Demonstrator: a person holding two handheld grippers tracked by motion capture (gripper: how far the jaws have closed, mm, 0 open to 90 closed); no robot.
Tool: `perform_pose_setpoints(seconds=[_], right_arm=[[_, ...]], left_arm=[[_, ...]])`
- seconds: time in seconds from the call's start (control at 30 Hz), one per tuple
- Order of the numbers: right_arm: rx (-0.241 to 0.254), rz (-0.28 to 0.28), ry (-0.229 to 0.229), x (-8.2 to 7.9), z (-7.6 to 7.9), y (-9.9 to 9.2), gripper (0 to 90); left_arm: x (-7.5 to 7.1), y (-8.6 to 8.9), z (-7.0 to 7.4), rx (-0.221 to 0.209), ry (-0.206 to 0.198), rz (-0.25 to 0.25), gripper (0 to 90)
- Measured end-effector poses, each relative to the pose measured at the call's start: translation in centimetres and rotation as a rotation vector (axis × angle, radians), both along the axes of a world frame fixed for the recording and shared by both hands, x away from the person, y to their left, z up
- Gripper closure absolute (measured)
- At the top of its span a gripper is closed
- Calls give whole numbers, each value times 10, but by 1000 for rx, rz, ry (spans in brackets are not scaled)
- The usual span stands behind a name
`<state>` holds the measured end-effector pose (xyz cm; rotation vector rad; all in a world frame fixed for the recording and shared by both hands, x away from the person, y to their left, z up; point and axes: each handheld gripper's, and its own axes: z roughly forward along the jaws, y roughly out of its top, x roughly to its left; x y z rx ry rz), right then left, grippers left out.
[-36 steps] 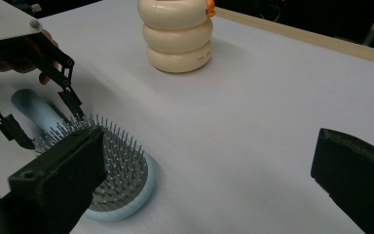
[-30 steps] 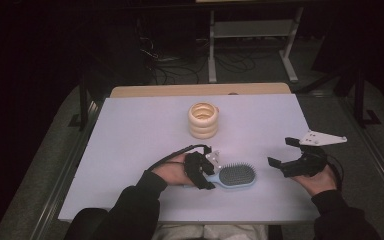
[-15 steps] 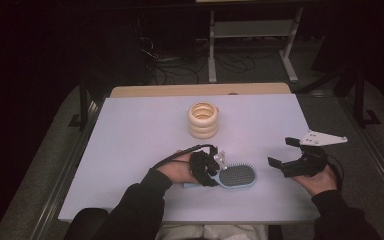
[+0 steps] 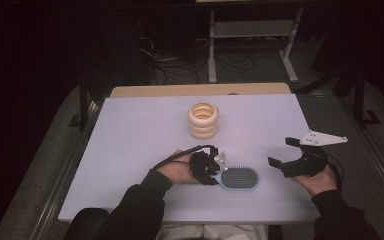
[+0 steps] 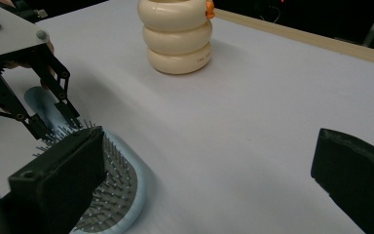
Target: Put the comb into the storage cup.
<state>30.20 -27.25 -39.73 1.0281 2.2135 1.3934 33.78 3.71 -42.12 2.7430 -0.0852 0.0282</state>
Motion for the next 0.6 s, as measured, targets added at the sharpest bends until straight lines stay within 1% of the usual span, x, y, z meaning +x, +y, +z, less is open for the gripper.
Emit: perform_pose_setpoints(seconds=[0.03, 0.17, 0.3, 0.33, 0.43, 0.6], right_arm=[[0, 0, 0, 0, 0, 0, 0], [2, -1, 0, 0, 0, 0, 0], [1, -1, 0, 0, 0, 0, 0], [1, -1, 1, 0, 0, 0, 0], [2, -2, 1, 0, 0, 0, 0], [1, -3, 2, 0, 0, 0, 0]], left_arm=[[0, 0, 0, -4, 7, 2, 704], [1, 1, 2, -11, 13, 7, 705], [4, 6, 6, -33, 21, 21, 706], [4, 7, 7, -39, 31, 22, 706], [5, 10, 11, -58, 43, 23, 706], [9, 16, 16, -77, 49, 38, 706]])
